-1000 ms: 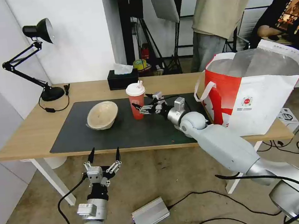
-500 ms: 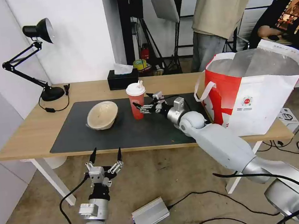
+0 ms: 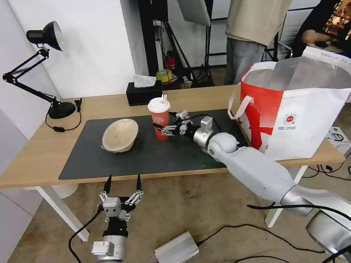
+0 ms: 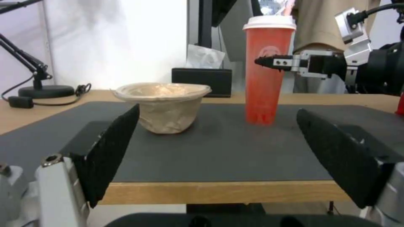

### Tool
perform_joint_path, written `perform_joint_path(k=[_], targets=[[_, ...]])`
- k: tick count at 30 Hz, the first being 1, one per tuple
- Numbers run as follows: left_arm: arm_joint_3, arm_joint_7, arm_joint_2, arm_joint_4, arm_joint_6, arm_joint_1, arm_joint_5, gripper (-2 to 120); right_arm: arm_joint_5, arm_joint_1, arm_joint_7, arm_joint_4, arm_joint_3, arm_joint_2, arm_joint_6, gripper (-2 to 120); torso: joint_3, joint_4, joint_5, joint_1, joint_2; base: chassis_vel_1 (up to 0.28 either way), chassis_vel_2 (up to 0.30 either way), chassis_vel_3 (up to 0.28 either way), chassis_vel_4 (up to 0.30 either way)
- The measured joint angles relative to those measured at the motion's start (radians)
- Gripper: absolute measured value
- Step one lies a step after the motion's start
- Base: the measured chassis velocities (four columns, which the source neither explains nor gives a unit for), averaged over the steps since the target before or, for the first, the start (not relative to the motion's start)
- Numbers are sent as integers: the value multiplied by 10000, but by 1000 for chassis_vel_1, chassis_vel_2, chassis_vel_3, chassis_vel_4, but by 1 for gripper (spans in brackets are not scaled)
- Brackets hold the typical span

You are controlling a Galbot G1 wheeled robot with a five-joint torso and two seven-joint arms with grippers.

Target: Pick up the trash from the table and place it into the takeout bag.

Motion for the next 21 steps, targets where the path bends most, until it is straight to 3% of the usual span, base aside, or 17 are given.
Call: perform_joint_path(k=[16,21], targets=[[-26,0,-27,-44,-17,46,0,100,-155,105,-21,-311,83,280,66,100,1,0,0,0,0,0,0,0,0],[-25,0,-31,-46,-17,34,0,100,-195,129,-17,-357,89,299,69,91,2,0,0,0,0,0,0,0,0]])
